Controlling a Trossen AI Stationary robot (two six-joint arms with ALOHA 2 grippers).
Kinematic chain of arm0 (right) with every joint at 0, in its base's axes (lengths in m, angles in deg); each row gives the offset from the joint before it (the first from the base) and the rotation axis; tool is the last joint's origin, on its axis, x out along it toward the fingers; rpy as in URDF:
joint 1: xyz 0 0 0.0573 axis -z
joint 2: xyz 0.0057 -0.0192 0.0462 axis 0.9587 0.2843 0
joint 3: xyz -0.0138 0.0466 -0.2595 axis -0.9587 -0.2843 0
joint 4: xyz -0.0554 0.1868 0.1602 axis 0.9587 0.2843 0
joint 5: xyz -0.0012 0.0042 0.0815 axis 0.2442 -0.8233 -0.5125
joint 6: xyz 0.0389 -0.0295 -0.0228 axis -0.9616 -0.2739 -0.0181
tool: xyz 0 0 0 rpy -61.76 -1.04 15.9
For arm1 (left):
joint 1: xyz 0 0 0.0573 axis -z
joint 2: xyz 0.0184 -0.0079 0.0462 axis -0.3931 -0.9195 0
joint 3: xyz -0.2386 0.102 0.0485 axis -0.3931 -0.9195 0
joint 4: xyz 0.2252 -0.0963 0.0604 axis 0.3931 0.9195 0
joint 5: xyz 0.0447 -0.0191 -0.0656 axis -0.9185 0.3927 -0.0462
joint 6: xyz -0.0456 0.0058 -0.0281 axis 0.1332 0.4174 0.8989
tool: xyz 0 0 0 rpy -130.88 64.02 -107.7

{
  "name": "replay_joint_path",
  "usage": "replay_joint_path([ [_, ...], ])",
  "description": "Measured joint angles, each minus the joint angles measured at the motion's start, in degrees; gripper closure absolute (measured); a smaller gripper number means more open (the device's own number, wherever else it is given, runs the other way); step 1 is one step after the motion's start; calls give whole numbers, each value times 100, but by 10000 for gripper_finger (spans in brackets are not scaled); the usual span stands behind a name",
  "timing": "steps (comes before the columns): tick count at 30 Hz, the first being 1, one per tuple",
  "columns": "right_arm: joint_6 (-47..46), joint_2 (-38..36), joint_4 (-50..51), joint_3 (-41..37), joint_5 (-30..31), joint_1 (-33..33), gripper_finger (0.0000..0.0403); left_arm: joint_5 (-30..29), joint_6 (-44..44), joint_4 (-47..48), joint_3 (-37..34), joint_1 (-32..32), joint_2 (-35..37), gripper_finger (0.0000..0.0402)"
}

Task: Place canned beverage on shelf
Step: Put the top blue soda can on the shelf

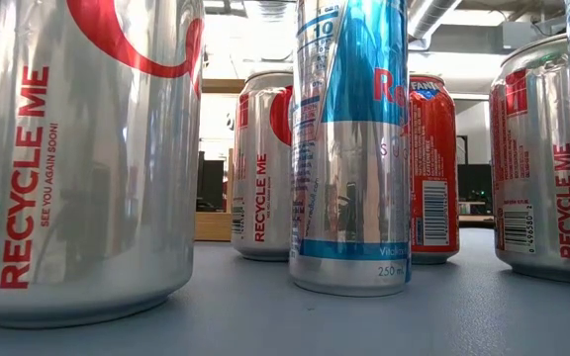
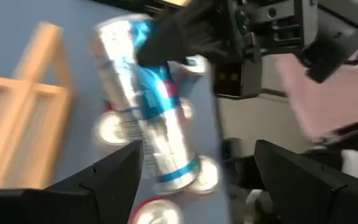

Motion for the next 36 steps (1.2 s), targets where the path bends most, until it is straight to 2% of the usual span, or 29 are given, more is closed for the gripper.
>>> replay_joint_path([
  [6,0,0,-55,0,54,-51,259,356,585,-737,-645,-438,1,105],
  [9,0,1,-56,0,55,-82,259,1004,661,-1702,-927,-596,4,105],
  [11,0,2,-58,0,49,-90,259,1315,810,-1999,-1089,-696,11,105],
  [22,-4,7,-125,-2,70,-82,259,1690,1479,-2888,-2030,-982,-2,106],
  [28,-20,-4,-218,-2,162,-42,259,1844,1472,-3746,-2150,-1031,-66,106],
  [36,-20,7,-316,-2,96,-2,259,2204,1543,-4061,-2181,-1048,-443,106],
])
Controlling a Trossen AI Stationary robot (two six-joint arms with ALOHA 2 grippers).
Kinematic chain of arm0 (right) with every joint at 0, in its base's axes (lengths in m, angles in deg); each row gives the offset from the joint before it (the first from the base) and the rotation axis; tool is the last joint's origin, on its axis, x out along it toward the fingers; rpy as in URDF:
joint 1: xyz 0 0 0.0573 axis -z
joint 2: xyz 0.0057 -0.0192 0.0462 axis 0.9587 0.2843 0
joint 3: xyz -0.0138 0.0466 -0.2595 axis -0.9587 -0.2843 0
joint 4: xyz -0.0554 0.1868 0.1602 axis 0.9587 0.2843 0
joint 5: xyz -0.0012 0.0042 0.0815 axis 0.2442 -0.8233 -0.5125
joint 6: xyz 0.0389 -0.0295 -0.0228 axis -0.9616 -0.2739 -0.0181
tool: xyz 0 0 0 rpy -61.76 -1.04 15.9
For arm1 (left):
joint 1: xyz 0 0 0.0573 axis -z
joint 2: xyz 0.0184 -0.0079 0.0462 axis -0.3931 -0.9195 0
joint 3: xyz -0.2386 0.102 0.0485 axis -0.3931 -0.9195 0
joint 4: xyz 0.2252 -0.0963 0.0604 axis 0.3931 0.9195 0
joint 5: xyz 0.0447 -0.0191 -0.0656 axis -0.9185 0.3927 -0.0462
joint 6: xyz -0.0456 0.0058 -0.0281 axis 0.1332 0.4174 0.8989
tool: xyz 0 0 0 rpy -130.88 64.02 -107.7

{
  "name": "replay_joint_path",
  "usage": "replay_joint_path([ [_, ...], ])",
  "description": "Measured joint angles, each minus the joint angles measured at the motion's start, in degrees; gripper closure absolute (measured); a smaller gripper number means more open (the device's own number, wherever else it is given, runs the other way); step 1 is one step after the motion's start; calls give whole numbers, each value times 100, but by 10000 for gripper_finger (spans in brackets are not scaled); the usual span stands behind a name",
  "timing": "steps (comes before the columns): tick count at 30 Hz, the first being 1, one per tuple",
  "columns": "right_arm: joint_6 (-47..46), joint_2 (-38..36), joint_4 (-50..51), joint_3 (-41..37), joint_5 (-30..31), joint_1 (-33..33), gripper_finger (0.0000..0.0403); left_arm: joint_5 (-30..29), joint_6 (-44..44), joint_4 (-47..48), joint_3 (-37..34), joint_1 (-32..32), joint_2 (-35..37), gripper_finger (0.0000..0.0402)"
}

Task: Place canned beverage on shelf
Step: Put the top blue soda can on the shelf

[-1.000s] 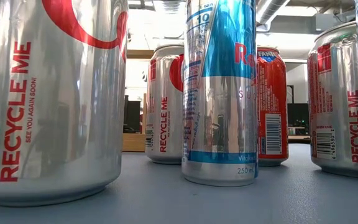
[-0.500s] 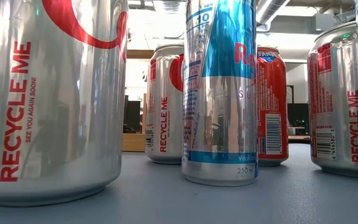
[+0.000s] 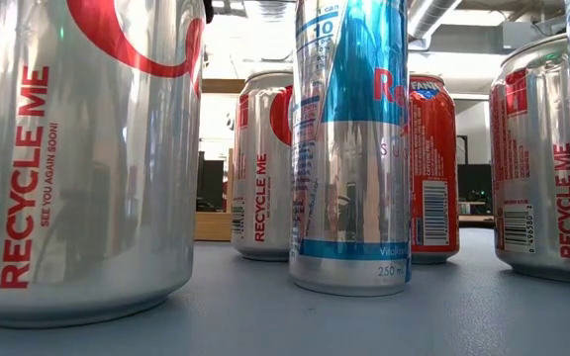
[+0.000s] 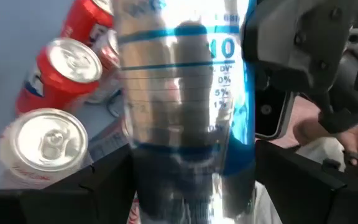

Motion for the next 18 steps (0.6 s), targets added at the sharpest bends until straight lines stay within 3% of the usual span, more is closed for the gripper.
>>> replay_joint_path([
  [6,4,0,-160,0,10,-8,258,503,159,-307,0,-16,-225,107],
  [12,-133,0,-355,0,94,-3,195,607,107,-374,0,-62,-160,112],
  [18,-129,0,-366,0,94,5,183,584,72,-336,0,-67,-158,176],
])
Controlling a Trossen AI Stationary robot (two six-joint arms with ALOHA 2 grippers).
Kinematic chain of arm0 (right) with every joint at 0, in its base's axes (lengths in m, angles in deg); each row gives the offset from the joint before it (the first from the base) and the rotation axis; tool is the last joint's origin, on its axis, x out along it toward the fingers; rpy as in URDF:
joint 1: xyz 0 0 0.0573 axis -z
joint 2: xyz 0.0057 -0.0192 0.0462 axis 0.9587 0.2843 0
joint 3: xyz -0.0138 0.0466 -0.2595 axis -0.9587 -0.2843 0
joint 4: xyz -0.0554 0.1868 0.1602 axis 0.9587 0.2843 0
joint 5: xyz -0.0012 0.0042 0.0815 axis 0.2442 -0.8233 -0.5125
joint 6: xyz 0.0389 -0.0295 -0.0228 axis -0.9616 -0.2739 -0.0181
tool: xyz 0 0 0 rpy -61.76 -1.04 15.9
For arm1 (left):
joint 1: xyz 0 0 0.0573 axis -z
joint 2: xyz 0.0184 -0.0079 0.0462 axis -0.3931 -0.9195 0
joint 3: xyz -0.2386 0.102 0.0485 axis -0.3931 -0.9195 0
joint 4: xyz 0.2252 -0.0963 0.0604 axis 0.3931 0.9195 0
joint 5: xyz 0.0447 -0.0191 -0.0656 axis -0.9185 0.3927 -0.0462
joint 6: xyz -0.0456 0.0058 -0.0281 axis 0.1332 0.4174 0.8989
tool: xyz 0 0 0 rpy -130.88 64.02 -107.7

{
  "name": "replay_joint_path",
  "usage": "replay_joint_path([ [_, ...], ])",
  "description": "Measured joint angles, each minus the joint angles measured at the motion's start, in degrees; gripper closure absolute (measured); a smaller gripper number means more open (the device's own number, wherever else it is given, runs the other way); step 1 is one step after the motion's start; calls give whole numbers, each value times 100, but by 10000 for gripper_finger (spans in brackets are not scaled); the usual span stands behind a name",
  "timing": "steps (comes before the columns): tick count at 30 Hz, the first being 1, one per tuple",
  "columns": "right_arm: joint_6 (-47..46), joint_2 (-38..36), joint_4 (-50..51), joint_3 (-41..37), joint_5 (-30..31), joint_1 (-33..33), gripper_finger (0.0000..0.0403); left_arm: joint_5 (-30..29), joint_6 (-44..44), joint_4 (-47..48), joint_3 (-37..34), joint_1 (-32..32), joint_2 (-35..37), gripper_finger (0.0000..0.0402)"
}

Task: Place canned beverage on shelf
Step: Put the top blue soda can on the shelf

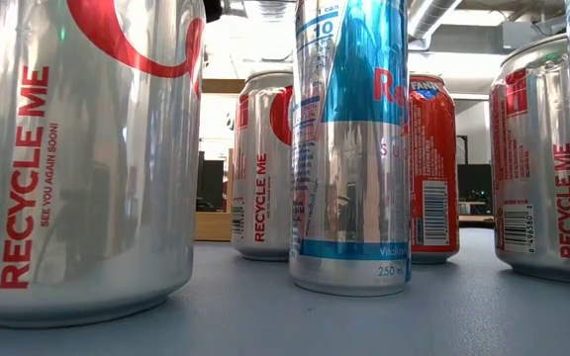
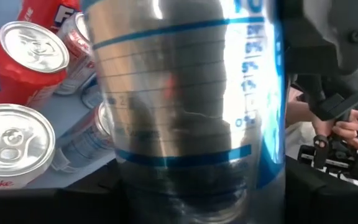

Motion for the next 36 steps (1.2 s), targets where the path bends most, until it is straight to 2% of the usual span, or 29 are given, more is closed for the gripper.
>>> replay_joint_path([
  [2,15,0,10,0,-30,0,187,-3,-42,9,0,-7,0,197],
  [6,-77,0,10,0,-98,-5,187,22,-90,54,2,-11,0,198],
  [13,-981,-172,-11,170,17,-199,158,321,-183,-65,15,-2,9,141],
  [18,-2033,-526,29,149,101,-438,148,481,-232,-294,19,-2,14,167],
  [21,-2529,-655,143,146,-87,-526,147,507,-236,-319,22,0,22,184],
  [26,-3095,-680,541,146,-114,-504,147,468,-229,-397,14,-15,12,182],
  [29,-4217,-722,901,155,-137,-532,147,504,-370,-355,9,-28,62,178],
  [31,-5347,-910,1213,156,-437,-606,147,385,-653,-258,7,-28,153,179],
  [35,-7979,-1596,2023,175,-2009,-760,147,-424,-1522,262,6,-26,514,180],
  [36,-8356,-1760,1992,144,-2401,-758,147,-748,-1785,428,9,-26,611,180],
])
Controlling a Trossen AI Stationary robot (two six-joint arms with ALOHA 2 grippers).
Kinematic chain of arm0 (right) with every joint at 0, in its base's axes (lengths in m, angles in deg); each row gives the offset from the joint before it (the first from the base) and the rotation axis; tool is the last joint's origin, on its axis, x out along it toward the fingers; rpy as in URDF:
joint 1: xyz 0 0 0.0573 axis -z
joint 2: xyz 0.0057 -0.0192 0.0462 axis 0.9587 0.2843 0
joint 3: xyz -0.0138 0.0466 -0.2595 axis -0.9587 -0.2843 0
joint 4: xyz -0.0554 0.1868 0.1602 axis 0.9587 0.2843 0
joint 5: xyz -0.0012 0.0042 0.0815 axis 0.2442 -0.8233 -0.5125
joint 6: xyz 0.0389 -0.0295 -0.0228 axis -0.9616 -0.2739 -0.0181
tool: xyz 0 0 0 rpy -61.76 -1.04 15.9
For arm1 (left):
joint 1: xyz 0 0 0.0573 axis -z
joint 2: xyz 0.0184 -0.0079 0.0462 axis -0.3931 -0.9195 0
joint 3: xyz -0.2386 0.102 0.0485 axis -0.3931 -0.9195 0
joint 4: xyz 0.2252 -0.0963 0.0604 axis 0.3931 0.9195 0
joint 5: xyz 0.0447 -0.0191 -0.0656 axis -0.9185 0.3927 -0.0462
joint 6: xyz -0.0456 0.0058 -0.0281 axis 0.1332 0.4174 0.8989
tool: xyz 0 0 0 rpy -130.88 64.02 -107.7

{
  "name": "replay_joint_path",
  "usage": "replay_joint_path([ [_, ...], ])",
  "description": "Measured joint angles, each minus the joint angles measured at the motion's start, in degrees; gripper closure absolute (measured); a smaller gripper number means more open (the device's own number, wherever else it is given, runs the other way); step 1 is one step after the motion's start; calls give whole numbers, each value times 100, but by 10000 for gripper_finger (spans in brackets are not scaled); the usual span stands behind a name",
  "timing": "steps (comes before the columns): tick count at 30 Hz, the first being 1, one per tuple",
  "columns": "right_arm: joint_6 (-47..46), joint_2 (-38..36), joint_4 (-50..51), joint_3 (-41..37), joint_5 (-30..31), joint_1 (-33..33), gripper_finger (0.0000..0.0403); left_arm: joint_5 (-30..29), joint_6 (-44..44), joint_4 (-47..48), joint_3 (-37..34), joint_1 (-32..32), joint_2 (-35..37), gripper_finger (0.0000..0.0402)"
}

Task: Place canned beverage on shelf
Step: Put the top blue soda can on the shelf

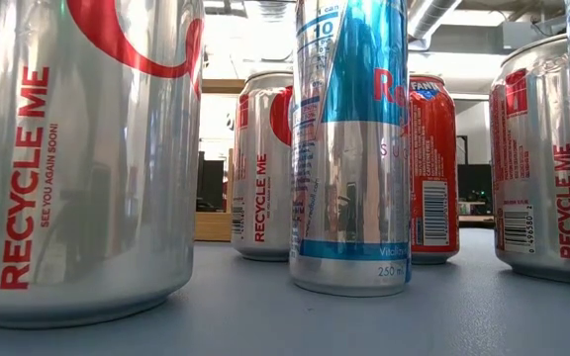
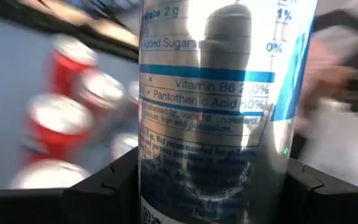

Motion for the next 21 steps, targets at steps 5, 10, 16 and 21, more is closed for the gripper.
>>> replay_joint_path([
  [5,33,-510,-937,-95,-894,160,147,-1337,-1032,579,-8,117,95,180],
  [10,847,-714,-1809,-91,-1073,432,147,-1819,-1552,545,-2,254,75,180],
  [16,2192,-617,-2902,-100,-2360,976,147,-1829,-1797,515,-2,299,69,180],
  [21,2848,-588,-3121,-100,-2820,1296,147,-1803,-1847,499,-2,299,69,180],
])
